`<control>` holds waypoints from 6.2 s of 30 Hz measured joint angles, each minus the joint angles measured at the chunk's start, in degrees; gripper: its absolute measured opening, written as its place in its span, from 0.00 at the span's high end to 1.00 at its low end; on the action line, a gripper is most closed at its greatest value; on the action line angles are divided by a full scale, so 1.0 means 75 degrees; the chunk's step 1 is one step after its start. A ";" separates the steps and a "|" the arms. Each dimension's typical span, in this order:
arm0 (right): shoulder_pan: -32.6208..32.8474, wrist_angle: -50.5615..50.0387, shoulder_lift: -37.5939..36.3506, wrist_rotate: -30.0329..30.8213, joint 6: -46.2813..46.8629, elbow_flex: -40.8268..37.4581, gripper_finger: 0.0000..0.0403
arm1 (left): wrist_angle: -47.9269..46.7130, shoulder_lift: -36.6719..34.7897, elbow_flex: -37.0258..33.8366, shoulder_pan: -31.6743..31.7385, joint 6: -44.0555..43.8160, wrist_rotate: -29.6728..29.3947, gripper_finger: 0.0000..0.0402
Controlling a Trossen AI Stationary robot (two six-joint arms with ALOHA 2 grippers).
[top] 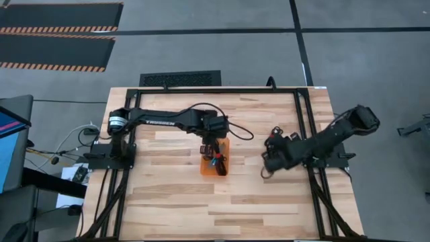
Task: Pick and place USB-C Cables
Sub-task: Put the black charger cable into the orange bin
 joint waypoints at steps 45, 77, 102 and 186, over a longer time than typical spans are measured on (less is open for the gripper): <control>-0.2050 0.2997 0.0359 -0.1749 0.0484 -0.1048 0.47 | 0.7537 -0.6343 -0.7262 -0.1951 -0.1444 -0.2024 0.76; 0.1119 0.5425 0.0355 0.1811 -0.5590 0.0635 0.90 | 1.1034 -0.3248 -0.7107 -0.1518 -0.1755 -0.1065 0.41; 0.1459 0.7297 0.0361 0.0798 -0.7956 0.0662 0.90 | 1.1954 -0.3224 -0.7058 -0.1515 -0.1957 0.0328 0.74; 0.1241 0.5552 0.0361 0.2977 -0.5367 0.0659 0.48 | 0.3692 -0.3247 -0.4768 -0.3238 -0.3432 -0.5070 0.77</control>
